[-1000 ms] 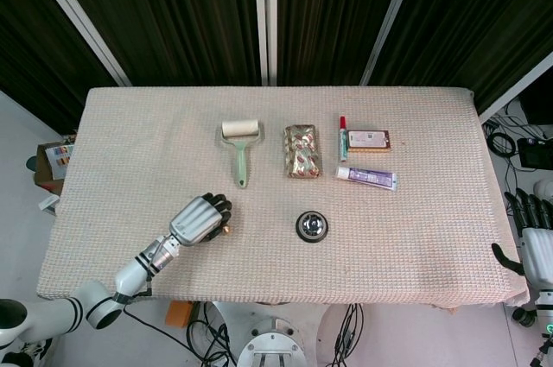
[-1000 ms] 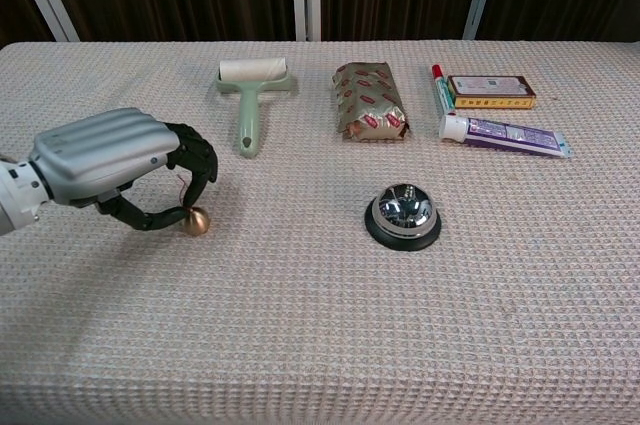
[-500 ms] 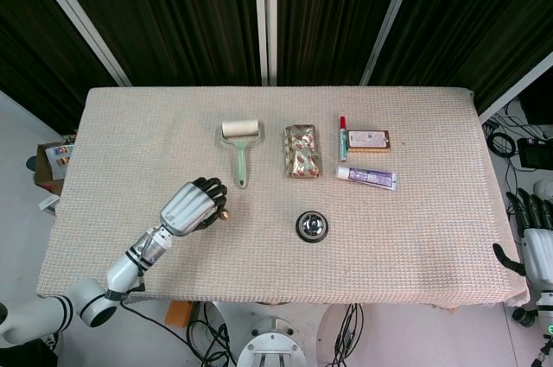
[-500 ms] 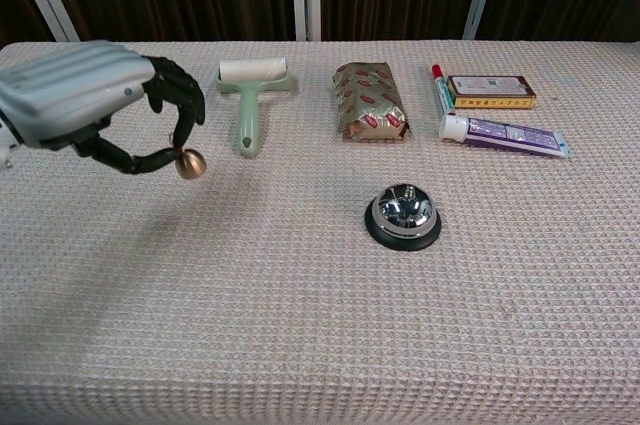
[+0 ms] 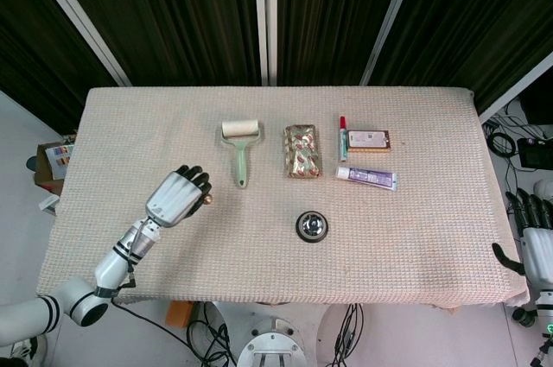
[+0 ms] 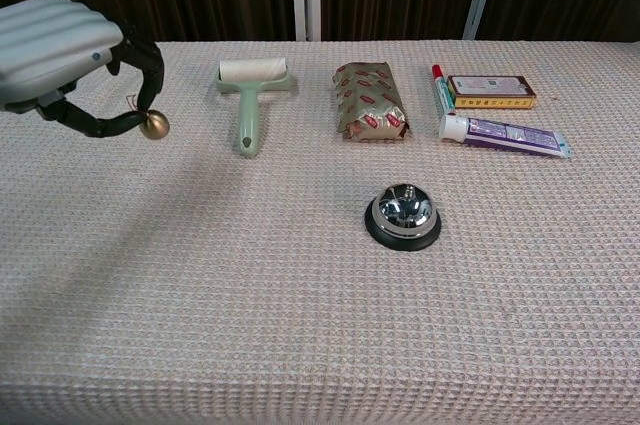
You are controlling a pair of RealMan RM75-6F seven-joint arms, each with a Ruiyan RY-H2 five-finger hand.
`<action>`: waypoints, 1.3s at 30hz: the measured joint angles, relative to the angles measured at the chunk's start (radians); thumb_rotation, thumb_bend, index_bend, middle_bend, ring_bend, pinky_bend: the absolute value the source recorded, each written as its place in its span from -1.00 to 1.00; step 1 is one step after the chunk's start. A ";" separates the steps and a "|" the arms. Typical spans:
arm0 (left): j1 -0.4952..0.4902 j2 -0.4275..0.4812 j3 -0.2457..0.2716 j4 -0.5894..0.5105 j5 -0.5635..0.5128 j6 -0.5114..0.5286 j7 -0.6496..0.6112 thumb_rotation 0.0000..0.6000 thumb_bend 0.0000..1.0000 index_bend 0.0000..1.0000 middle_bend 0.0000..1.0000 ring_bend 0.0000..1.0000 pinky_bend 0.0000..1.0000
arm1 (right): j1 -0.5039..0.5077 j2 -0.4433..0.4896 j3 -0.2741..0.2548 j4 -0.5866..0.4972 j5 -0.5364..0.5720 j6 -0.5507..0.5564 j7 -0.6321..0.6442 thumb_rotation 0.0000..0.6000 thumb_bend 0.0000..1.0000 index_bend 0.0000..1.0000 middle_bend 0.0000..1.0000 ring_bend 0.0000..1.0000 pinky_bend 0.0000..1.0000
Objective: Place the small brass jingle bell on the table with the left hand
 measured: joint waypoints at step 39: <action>0.056 0.010 -0.045 -0.067 -0.089 -0.038 0.270 1.00 -0.04 0.55 -0.08 -0.29 -0.07 | 0.007 -0.002 0.002 -0.002 0.029 -0.028 -0.011 1.00 -0.65 -1.00 -1.00 -1.00 -1.00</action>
